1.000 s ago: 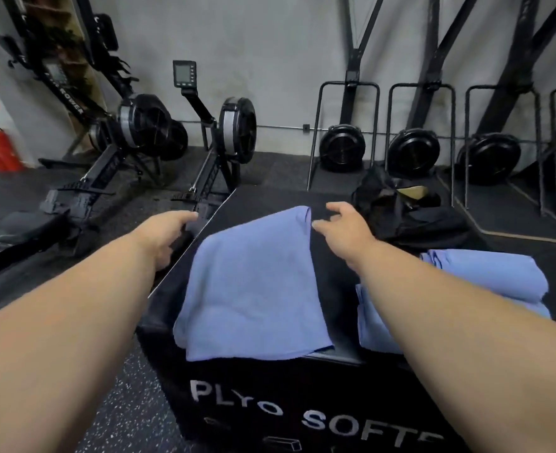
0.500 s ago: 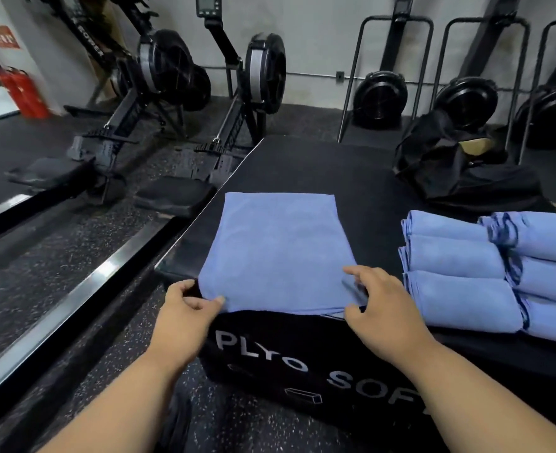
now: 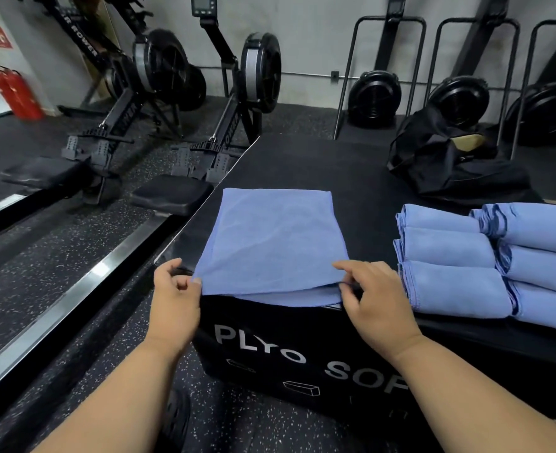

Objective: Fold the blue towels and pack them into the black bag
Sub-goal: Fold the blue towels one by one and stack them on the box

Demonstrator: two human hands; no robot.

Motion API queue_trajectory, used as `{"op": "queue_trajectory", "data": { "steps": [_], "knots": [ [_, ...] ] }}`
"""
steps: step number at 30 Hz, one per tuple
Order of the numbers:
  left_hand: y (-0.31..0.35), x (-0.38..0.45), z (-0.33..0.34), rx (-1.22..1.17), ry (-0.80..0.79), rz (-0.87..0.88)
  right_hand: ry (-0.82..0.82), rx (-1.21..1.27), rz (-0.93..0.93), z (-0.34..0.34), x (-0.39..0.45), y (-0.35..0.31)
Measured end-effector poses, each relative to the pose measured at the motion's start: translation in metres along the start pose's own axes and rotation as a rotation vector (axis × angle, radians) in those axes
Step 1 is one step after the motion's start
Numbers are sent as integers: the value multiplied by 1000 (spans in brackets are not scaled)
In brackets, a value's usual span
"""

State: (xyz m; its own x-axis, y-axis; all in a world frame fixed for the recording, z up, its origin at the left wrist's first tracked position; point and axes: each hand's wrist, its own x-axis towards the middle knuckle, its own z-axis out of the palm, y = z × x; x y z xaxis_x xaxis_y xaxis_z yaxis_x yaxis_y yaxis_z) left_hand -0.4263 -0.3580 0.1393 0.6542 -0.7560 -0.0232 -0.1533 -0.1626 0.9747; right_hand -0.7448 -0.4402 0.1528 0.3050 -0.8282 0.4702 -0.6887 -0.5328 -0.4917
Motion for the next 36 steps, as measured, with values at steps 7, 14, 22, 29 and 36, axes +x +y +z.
{"op": "queue_trajectory", "data": {
  "steps": [7, 14, 22, 29, 36],
  "knots": [
    [-11, 10, -1, 49, 12, 51, -172, 50, -42, 4, -4, 13],
    [-16, 20, -1, 35, 72, 57, -165, 40, -52, 2, -8, 15],
    [-24, 18, 7, 7, 113, 13, -137, 67, -43, 2, -14, 14],
    [-25, 20, 11, -49, 94, -70, -151, 60, -29, 3, -12, 16],
    [-19, 18, 12, -104, -8, -114, -128, 34, 0, 8, -8, 12]
  ]
}}
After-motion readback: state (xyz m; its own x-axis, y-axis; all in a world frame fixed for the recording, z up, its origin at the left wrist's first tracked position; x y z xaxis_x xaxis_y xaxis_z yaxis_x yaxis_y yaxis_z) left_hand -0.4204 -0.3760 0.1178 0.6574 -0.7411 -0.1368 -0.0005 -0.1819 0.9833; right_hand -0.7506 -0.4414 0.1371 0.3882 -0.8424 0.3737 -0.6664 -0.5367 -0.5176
